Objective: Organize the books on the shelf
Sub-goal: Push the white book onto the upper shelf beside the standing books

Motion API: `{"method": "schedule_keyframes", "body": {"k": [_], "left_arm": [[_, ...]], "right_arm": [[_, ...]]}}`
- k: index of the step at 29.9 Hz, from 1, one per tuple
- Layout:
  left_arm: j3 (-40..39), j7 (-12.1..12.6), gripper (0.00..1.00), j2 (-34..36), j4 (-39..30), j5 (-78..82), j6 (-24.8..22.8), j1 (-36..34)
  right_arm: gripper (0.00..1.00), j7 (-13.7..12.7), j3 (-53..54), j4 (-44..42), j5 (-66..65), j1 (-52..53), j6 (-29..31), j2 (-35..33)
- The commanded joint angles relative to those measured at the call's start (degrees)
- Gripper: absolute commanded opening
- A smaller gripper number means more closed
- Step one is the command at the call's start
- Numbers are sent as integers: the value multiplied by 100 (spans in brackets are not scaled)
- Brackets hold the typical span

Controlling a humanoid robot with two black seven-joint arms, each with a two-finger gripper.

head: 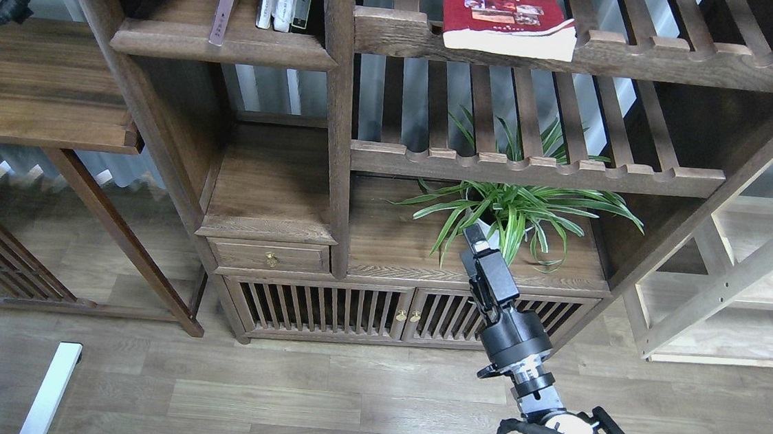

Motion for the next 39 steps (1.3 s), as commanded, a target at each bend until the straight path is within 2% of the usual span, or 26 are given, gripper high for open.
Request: {"method": "schedule_keyframes", "body": {"k": [1,6,12,23,29,32,37,39], "left_arm": [[209,0,6,-105,81,8,204,-119],[385,0,6,-360,168,16,433,-172],[544,0,6,-483,502,16,433,-216],[693,0,6,-562,836,16,336,-242],[799,0,6,-721,1117,16,-32,-348],[895,0,7,-756,1144,16,-42,-374],[975,0,15,-774,1144,16,-50,-418],[983,0,23,-782,1144,16,-42,-418]], "right_arm": [[98,-22,30,16,84,-29,0,0],[98,-23,66,-19,347,-56,0,0],[98,-31,83,-19,400,-56,0,0],[98,-23,92,-10,523,-187,0,0],[98,-31,92,-10,523,-380,0,0],[98,-31,92,-1,523,-486,0,0],[98,-40,83,95,523,-670,0,0],[98,-40,66,122,523,-723,0,0]]}}
